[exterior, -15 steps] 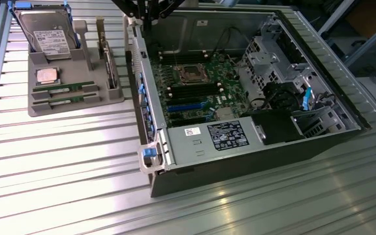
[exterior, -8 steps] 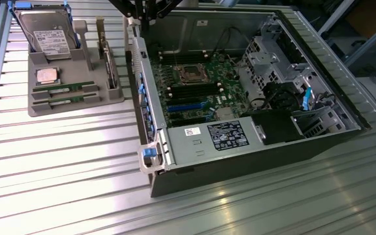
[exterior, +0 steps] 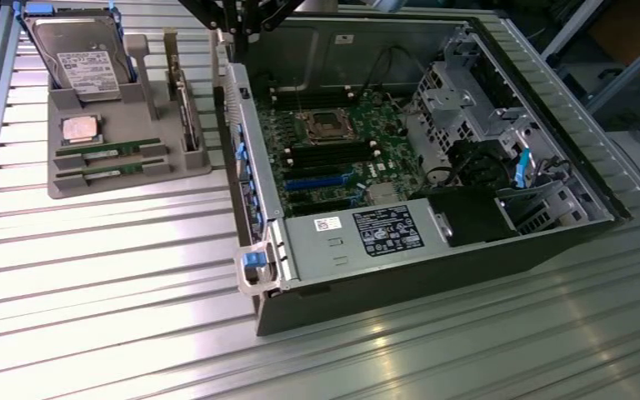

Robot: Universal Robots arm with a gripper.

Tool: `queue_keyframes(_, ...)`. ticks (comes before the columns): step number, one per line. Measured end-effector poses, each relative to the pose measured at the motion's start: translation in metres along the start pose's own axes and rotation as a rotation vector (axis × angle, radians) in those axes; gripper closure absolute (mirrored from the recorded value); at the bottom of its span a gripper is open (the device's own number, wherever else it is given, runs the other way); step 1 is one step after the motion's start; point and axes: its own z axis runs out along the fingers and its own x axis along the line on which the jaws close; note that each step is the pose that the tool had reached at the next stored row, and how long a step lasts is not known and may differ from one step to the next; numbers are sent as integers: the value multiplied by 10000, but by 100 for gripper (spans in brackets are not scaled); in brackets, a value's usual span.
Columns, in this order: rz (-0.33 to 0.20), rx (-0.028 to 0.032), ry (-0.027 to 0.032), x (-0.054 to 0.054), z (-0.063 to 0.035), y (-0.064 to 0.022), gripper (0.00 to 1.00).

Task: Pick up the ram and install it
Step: 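Reach for the ram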

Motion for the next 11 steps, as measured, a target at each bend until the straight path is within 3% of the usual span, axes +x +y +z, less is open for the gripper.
queue_keyframes(11, 0, 0, 0, 99, -2, -7, 89)
